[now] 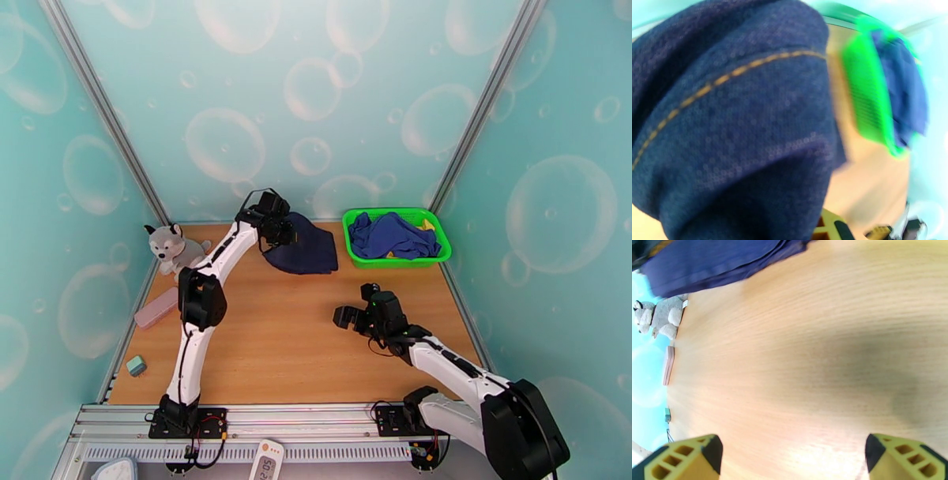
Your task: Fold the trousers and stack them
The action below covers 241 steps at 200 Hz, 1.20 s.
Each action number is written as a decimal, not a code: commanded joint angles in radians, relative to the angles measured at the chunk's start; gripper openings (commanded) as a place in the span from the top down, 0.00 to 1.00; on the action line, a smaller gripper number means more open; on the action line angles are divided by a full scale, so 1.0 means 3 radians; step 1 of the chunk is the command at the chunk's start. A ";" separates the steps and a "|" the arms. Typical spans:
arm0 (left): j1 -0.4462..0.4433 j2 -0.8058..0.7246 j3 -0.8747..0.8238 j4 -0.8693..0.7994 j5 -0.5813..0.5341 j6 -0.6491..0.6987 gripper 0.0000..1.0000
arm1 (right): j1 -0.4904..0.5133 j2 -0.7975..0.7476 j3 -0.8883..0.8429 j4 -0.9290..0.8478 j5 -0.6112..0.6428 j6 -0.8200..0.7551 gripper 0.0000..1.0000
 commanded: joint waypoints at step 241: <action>0.0587 -0.0352 -0.2176 0.2445 0.0046 -0.0337 0.01 | 0.0145 0.0152 -0.0132 0.0109 -0.0141 0.0000 0.03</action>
